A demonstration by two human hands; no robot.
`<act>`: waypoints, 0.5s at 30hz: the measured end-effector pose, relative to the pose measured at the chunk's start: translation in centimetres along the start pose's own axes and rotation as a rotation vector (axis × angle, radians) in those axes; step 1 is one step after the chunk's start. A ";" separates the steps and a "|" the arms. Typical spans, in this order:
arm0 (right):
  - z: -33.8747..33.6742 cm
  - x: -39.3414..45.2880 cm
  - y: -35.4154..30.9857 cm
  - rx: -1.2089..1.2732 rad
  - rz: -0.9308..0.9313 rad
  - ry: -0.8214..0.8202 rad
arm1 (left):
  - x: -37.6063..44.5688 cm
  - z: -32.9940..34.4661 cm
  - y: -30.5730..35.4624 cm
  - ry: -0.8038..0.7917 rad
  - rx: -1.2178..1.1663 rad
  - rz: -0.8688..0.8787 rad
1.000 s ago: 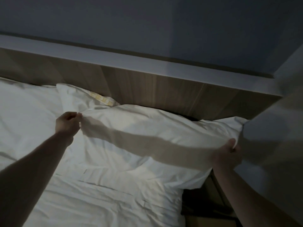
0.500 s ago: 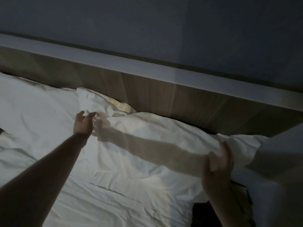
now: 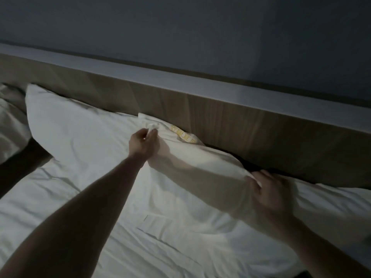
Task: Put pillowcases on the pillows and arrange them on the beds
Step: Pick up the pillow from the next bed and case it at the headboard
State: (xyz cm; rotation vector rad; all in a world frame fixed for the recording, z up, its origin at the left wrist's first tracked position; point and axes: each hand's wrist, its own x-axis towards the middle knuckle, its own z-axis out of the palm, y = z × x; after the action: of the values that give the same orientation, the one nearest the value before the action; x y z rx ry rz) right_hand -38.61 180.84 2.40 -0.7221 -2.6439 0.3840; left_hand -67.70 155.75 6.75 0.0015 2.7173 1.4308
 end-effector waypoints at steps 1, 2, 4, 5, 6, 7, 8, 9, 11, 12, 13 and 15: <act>-0.1 0.1 0.3 0.053 -0.030 0.047 | 0.4 -0.2 -0.1 0.021 0.004 0.004; 0.0 0.1 0.6 0.092 -0.037 0.064 | 0.9 -0.3 -0.3 0.019 0.023 -0.014; 0.7 0.0 0.7 0.122 0.023 0.023 | 1.4 -0.4 -0.7 -0.042 0.163 -0.081; 1.1 0.0 0.5 0.104 0.058 -0.007 | 1.1 -0.3 -0.7 -0.052 0.224 -0.102; 1.4 0.1 0.4 0.075 0.066 -0.030 | 0.7 -0.1 -0.5 -0.013 0.249 -0.101; 1.3 0.2 0.2 0.040 0.056 -0.049 | -0.2 0.2 -0.6 0.038 0.211 -0.095; 0.9 0.3 0.3 0.006 0.037 -0.071 | -1.6 0.6 -0.6 0.093 0.139 -0.087; 0.2 0.2 0.6 -0.025 0.029 -0.093 | -3.2 1.1 -1.2 0.133 0.073 -0.097; -1.4 -0.7 2.2 -0.098 0.018 -0.110 | -6.8 2.2 -3.3 0.103 -0.008 -0.226; -2.0 -1.6 3.3 -0.145 0.004 -0.115 | -8.5 2.6 -4.5 0.031 -0.070 -0.350; -2.6 -2.5 4.3 -0.190 -0.001 -0.124 | -9.7 3.1 -5.6 -0.042 -0.160 -0.463; -3.5 -3.8 6.6 -0.264 0.013 -0.164 | -10.6 4.1 -6.8 -0.117 -0.310 -0.581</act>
State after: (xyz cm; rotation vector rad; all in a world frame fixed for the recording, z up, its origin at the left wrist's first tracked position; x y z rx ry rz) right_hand -31.31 184.86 2.18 -0.8193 -2.8806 0.1002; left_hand -56.70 154.92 -0.46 -0.6384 2.1127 1.5631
